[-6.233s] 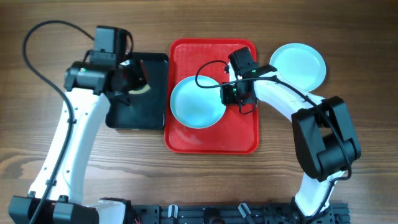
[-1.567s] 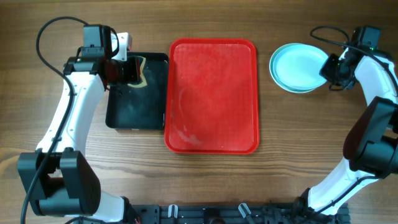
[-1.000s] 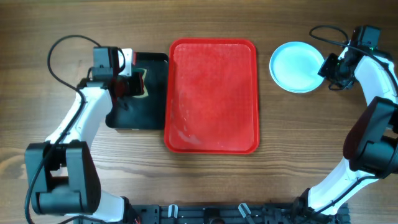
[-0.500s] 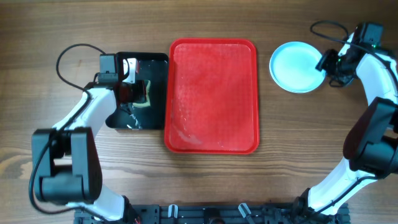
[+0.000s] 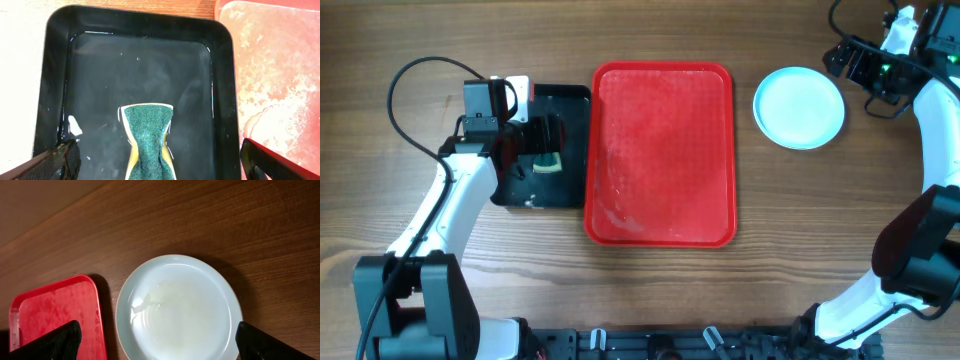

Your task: Clean dirty plates on tray and stack at the side

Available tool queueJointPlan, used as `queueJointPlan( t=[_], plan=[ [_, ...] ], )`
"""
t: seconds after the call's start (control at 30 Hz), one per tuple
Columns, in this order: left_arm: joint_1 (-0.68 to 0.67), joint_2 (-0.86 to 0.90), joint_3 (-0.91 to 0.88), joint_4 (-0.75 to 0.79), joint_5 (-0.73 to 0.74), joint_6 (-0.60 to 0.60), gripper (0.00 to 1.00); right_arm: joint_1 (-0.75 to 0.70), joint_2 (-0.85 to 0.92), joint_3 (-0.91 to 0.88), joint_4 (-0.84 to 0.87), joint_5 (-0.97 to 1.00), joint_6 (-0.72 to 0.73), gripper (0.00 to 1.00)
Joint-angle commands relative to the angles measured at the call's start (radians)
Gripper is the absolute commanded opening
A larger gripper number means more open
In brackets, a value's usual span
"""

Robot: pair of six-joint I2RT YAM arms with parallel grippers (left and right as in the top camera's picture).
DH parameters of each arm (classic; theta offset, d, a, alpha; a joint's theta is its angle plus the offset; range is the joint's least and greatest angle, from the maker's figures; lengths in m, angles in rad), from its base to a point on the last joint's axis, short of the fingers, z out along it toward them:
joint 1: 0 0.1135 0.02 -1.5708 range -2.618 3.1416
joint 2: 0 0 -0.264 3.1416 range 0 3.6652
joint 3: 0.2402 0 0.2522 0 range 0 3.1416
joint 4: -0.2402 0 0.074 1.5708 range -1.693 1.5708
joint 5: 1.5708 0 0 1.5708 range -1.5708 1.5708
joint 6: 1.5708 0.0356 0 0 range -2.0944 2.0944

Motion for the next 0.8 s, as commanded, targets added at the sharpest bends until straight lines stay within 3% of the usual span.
queueJointPlan(
  t=[0.0, 0.67, 0.77],
  plan=[
    [0.0, -0.004, 0.01, 0.0, -0.002, 0.005, 1.0, 0.004, -0.005, 0.01, 0.002, -0.026, -0.019, 1.0],
    [0.0, -0.004, 0.01, 0.0, -0.002, 0.004, 1.0, 0.005, 0.002, 0.008, 0.003, -0.022, -0.02, 1.0],
    [0.0, -0.004, 0.01, 0.0, -0.002, 0.004, 1.0, 0.029, -0.069, 0.008, 0.002, -0.021, -0.019, 1.0]
  ],
)
